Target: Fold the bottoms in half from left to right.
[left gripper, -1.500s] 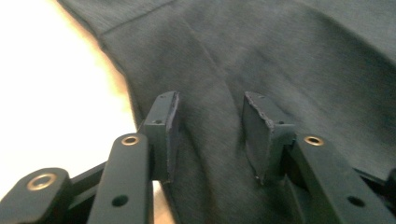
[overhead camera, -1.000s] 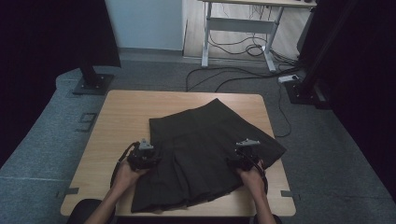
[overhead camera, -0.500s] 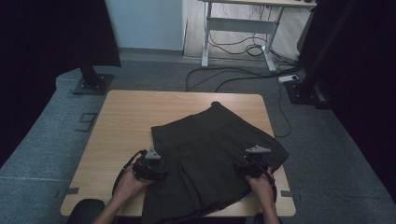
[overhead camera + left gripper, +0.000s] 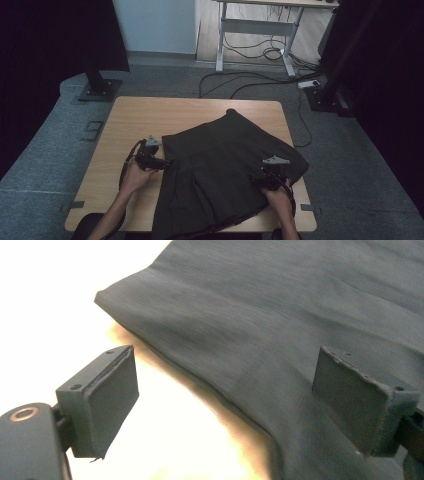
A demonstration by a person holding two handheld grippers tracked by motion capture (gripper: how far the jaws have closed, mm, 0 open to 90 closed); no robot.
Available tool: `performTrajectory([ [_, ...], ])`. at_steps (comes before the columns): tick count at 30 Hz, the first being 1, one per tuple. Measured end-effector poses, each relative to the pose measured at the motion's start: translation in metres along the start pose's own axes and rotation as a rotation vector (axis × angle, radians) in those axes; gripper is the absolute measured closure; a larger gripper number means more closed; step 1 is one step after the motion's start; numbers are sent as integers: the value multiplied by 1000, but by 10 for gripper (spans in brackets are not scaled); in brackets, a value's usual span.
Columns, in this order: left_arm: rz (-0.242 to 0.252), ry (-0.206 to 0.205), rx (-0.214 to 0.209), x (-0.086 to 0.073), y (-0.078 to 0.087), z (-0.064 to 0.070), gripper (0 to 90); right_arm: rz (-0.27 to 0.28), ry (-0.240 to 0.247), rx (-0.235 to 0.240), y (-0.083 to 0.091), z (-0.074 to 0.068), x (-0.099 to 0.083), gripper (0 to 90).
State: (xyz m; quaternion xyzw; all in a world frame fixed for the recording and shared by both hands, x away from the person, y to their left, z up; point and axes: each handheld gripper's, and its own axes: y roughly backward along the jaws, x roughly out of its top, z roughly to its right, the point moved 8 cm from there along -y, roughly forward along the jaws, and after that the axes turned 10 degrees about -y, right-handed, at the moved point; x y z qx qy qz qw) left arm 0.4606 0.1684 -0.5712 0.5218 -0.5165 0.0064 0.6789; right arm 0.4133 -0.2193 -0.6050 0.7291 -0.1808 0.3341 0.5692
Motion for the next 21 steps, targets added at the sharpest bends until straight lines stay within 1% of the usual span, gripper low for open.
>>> performTrajectory([
  [2, -6, 8, 17, 2, -9, -6, 83, 0, 2, 2, 0, 0, 0, 135],
  [3, -6, 8, 17, 2, -9, -6, 69, 0, 2, 3, 0, 0, 0, 135],
  [4, -14, 10, 37, 4, -17, -11, 53, 0, 3, 5, 0, 0, 0, 134],
  [6, -33, 17, 50, 5, -27, -16, 30, 1, 4, 7, 0, 0, 0, 134],
  [9, -67, 11, 82, 3, -40, -20, 5, 2, 4, 7, -1, 0, 0, 134],
  [11, -92, -1, 103, 0, -47, -23, 9, 3, 4, 7, -1, 0, 0, 131],
  [12, -84, 0, 99, -1, -50, -24, 4, 3, 3, 5, -1, 0, 1, 129],
  [13, -68, 20, 80, -3, -51, -25, 0, 3, 4, 4, -1, 0, 1, 127],
  [14, -73, 37, 63, -3, -52, -26, 0, 3, 4, 3, -1, 0, 1, 125],
  [16, -74, 40, 61, -4, -52, -28, 0, 4, 5, 2, -1, -1, 1, 124],
  [21, -74, 40, 63, -4, -51, -28, 0, 0, 10, 4, -1, -1, 1, 125],
])
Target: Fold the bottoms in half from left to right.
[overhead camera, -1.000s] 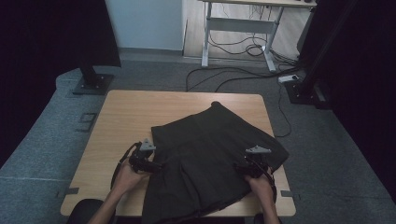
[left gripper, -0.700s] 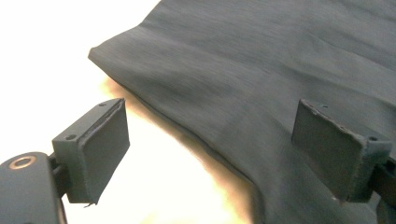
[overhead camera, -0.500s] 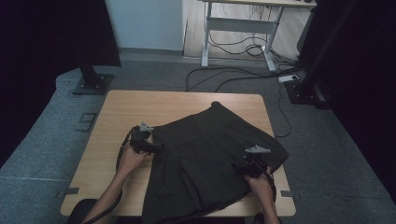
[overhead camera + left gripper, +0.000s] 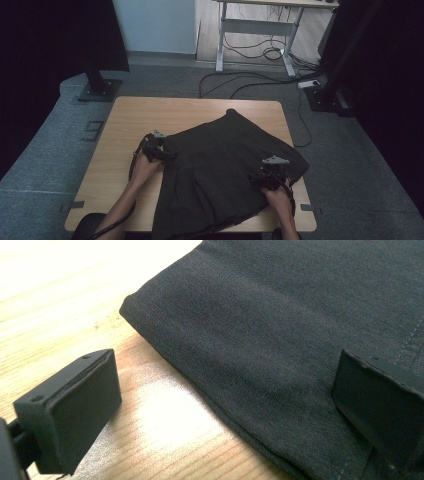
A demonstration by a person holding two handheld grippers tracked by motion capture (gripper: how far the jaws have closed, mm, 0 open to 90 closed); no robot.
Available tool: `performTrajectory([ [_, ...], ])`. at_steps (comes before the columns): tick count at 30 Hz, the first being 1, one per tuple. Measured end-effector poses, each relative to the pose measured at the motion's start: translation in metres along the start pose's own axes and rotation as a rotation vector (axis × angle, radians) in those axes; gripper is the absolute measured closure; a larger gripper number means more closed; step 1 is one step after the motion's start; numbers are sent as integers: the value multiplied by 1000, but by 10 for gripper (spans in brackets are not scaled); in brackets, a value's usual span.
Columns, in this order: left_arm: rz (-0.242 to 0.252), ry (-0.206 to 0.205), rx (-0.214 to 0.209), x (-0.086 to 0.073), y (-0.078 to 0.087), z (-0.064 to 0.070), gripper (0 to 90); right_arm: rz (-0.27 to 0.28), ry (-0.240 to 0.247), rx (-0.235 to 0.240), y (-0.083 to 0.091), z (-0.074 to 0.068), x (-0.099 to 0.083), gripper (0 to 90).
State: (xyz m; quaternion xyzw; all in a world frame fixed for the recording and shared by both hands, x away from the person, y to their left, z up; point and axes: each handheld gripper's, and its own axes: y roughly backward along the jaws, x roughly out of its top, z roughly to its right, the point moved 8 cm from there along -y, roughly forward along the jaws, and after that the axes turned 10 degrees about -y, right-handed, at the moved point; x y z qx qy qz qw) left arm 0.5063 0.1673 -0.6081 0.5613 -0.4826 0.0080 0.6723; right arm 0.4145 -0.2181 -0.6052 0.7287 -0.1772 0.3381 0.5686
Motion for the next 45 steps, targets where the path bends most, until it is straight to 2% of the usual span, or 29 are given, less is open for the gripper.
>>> performTrajectory([
  [6, 0, 1, -1, 0, 0, 0, 0, -24, 0, 14, 4, -3, 3, 134],
  [7, 0, 1, -2, 0, 0, 0, 0, -15, 16, 38, 9, -12, 8, 133],
  [9, 0, 1, -1, 0, 0, 0, 0, 1, 38, 61, 14, -22, 14, 132],
  [13, 0, 1, -2, 0, 0, 0, 0, 14, 104, 165, 23, -61, 22, 131],
  [19, 0, 0, -2, 0, 0, 0, 0, -13, 228, 357, 32, -134, 21, 131],
  [21, 2, 1, -2, 0, 0, 0, 0, -27, 248, 441, 36, -159, 20, 133],
  [23, 2, 1, -1, 0, 0, 0, 0, -39, 285, 498, 39, -182, 18, 134],
  [30, 2, 2, -2, 0, 0, 0, 0, -117, 455, 624, 39, -251, -3, 134],
  [33, 2, 4, -1, 0, 0, 0, 0, -156, 526, 653, 38, -269, -18, 127],
  [35, 2, 3, -1, 0, 0, 0, 0, -188, 573, 654, 35, -274, -30, 90],
  [37, 2, 3, -1, 0, 0, 0, 0, -210, 601, 651, 31, -275, -38, 45],
  [41, 2, 3, 0, 0, 0, 0, 0, -252, 629, 658, 25, -278, -54, 3],
  [43, 2, 4, 0, 0, 0, 1, 0, -272, 679, 622, 19, -280, -62, 5],
  [45, 2, 4, 1, 0, 0, 1, 0, -255, 730, 591, 13, -282, -66, 0],
])
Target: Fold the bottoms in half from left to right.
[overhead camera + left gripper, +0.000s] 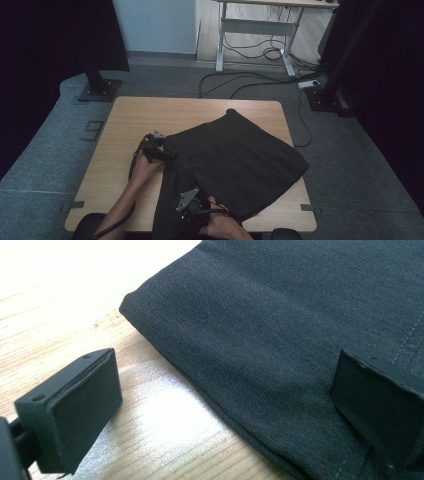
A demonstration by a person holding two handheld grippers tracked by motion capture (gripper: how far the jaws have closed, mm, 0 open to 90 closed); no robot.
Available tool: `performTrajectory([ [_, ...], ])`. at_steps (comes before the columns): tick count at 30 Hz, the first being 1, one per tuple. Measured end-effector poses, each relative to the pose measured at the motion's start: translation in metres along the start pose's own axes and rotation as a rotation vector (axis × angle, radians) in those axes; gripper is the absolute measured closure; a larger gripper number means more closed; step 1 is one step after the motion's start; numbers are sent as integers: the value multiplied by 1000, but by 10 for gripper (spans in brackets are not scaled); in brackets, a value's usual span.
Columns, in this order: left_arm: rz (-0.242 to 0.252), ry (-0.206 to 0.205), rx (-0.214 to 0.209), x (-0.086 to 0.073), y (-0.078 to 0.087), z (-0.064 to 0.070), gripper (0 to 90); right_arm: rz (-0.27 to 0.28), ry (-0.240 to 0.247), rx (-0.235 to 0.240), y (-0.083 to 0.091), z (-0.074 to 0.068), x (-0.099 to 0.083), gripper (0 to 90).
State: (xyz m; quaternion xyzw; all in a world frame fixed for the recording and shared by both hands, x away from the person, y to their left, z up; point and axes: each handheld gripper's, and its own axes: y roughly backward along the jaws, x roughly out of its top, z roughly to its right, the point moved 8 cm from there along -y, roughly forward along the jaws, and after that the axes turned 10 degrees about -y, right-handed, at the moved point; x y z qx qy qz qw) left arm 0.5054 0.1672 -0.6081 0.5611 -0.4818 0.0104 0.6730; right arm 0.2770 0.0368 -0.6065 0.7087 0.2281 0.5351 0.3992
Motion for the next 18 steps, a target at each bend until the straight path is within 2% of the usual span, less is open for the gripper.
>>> performTrajectory([
  [2, 0, 0, 0, 0, 0, 0, 0, -6, -13, -15, -1, 0, 2, 11],
  [4, 0, 1, 1, 0, 0, 0, 0, -3, -23, -16, 1, 2, 2, 61],
  [9, 0, 0, 1, 0, 0, 1, 3, 31, -48, -28, 11, 11, 3, 358],
  [11, 15, -16, -9, 0, 2, 3, 33, 35, -49, -29, 12, 11, 3, 485],
  [13, 40, -43, -33, 1, 5, 7, 130, 35, -53, -24, 14, 11, 4, 669],
  [15, 52, -50, -40, 1, 6, 9, 219, 42, -67, -26, 14, 14, 5, 788],
  [16, 62, -55, -45, 2, 7, 11, 250, 40, -69, -29, 14, 16, 6, 815],
  [18, 83, -60, -62, 3, 8, 15, 426, 39, -82, -28, 13, 19, 8, 828],
])
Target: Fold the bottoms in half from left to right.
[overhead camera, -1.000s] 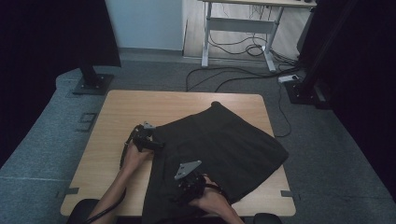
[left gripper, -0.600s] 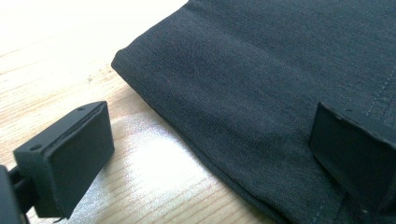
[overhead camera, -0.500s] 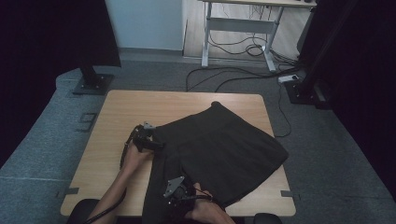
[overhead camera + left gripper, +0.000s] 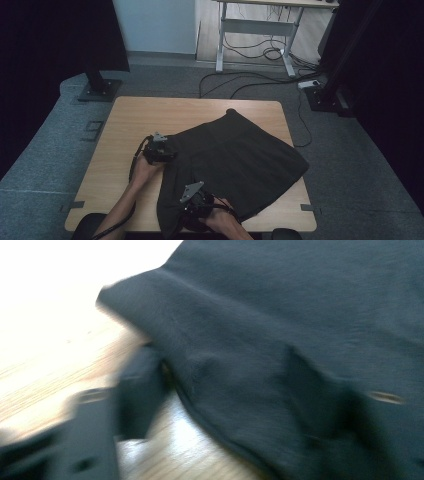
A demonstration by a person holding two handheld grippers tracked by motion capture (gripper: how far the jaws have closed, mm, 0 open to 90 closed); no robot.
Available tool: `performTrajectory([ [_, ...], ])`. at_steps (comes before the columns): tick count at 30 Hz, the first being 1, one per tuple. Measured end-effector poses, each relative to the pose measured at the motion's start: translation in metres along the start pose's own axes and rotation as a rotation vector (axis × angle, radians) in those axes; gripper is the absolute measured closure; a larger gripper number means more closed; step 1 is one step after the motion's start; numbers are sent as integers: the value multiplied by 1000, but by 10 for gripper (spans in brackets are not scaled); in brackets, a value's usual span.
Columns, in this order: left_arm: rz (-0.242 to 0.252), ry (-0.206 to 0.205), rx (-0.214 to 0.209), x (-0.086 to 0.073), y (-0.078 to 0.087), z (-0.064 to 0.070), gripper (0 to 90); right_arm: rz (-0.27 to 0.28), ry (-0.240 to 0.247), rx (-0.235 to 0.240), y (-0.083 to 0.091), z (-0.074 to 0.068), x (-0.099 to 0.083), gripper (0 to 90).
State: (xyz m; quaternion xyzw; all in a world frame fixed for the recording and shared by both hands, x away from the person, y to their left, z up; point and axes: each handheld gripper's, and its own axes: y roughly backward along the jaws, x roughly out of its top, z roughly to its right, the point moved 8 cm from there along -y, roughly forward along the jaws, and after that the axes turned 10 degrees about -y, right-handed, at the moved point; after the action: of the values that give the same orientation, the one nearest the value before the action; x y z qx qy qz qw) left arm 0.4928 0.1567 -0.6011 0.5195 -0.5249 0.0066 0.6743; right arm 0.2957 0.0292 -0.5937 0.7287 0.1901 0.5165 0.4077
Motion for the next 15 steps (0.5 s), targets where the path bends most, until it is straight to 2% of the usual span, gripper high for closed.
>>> performTrajectory([
  [1, 3, -3, 1, 1, 0, 2, 512, 2, 1, -5, -1, 1, 1, 831],
  [2, 7, -3, -4, 1, 0, 3, 550, 1, -4, -5, -1, 1, 2, 832],
  [3, 7, -3, -4, 1, 0, 3, 628, 5, -3, -3, -3, 1, 4, 834],
  [5, 13, -5, -28, 2, 0, 4, 692, 9, -14, 12, -5, 1, 6, 834],
  [9, -1, 9, -58, 0, 3, 0, 755, 14, -12, 33, -13, -3, 15, 834],
  [15, -42, 31, -66, -11, 15, -15, 773, 22, 19, 58, -33, -20, 38, 832],
])
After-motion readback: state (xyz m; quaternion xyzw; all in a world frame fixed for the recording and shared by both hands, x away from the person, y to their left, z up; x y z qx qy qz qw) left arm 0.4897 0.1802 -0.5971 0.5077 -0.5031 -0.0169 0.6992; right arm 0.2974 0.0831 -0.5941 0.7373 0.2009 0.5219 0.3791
